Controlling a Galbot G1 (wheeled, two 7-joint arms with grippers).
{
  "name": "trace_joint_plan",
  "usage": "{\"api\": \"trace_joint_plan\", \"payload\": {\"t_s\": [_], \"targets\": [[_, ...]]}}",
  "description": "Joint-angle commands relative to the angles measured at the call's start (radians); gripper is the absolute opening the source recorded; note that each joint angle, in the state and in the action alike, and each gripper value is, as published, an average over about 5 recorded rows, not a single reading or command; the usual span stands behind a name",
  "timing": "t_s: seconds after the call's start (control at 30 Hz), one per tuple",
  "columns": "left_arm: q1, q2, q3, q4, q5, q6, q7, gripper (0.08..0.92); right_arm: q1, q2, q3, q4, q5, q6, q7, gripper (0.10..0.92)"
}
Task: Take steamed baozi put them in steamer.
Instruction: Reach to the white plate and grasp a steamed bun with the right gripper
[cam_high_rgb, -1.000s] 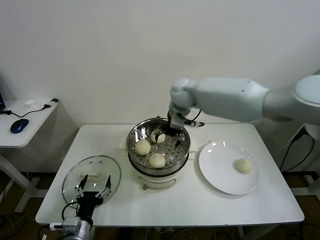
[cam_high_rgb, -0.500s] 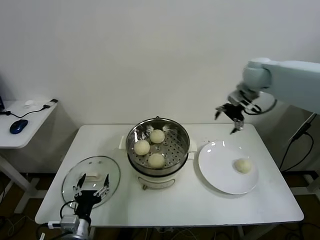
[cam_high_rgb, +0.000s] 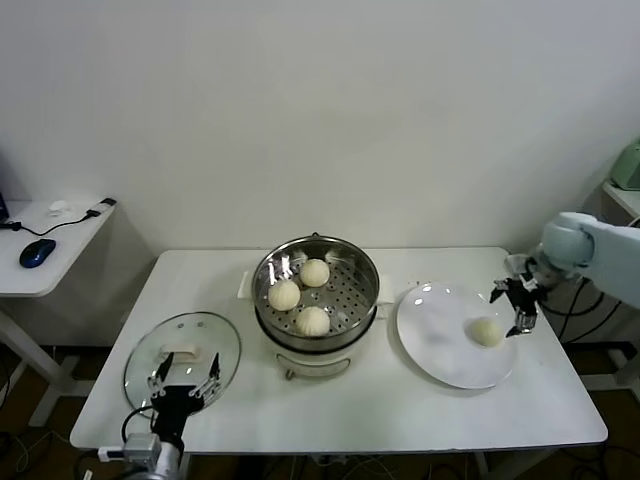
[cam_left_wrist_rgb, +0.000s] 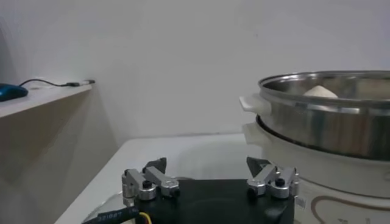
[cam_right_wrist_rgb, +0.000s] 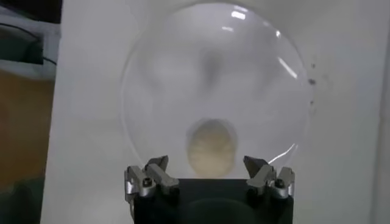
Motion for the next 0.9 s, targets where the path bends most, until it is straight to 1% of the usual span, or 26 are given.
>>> {"api": "trace_joint_plan", "payload": {"t_s": [0.03, 0.33, 0.63, 0.7, 0.77, 0.9], "targets": [[0.0, 0.0, 0.001, -0.002, 0.001, 0.001, 0.0, 0.823, -0.293, 0.053, 0.275, -0.183, -0.11, -0.063, 0.026, 0.823], [-0.002, 0.003, -0.002, 0.006, 0.002, -0.001, -0.001, 0.823, -0.322, 0.129, 0.312, -0.246, -0.116, -0.045, 0.037, 0.823], [-0.008, 0.002, 0.0, 0.011, 0.001, 0.002, -0.003, 0.823, -0.324, 0.152, 0.341, -0.268, -0.131, -0.042, 0.038, 0.82], [-0.009, 0.002, 0.0, 0.011, 0.001, 0.003, -0.003, 0.823, -0.306, 0.147, 0.329, -0.259, -0.128, -0.04, 0.03, 0.803], [-0.011, 0.003, 0.0, 0.01, 0.001, 0.005, -0.003, 0.823, -0.282, 0.138, 0.31, -0.242, -0.116, -0.038, 0.025, 0.764], [-0.013, 0.004, 0.002, 0.007, 0.002, 0.009, -0.003, 0.823, -0.195, 0.108, 0.247, -0.171, -0.062, -0.043, 0.011, 0.705]]}}
